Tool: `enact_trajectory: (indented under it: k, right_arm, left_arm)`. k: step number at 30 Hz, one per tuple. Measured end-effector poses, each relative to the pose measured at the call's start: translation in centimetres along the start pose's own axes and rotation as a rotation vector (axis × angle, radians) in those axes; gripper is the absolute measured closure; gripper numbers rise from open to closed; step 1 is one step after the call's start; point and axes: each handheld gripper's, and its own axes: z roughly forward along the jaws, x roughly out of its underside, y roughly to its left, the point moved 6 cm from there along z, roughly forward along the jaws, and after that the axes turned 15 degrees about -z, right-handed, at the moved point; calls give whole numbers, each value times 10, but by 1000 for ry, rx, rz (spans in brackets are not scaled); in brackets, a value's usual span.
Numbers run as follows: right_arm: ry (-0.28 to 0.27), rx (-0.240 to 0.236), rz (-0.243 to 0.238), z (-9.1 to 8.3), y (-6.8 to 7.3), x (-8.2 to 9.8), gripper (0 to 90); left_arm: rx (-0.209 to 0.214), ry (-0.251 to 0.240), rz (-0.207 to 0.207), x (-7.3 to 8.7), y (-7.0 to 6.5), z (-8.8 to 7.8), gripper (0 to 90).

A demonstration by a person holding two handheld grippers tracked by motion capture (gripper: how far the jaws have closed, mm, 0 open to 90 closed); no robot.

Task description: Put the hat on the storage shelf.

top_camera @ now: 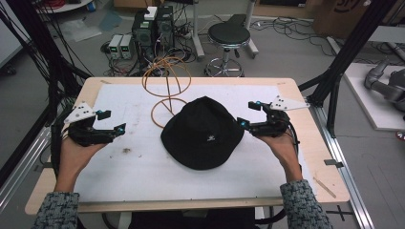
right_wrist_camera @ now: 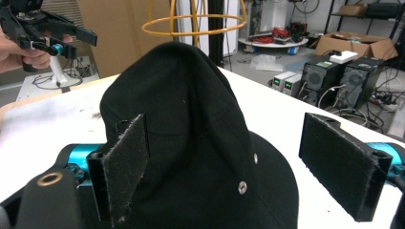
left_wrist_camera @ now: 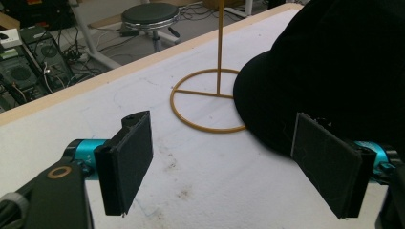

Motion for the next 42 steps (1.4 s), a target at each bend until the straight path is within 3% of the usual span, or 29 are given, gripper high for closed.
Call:
enact_trajectory:
  k: [14,22,31,37,42]
  right_arm:
    - [-37,-48,-37,45,4,-27,192]
    - [-41,-62,-39,67,5,-33,198]
    - [-74,-81,-24,86,7,-32,266]
    - [-102,-88,-53,99,9,-37,335]
    - [-114,-121,-57,109,13,-39,384]
  left_arm:
    - [12,2,4,-1,-2,3,222]
    - [20,0,6,-2,-4,3,222]
    - [22,1,7,-2,-4,4,221]
    - [24,5,11,-2,-4,3,222]
    - [25,2,7,-2,-4,3,219]
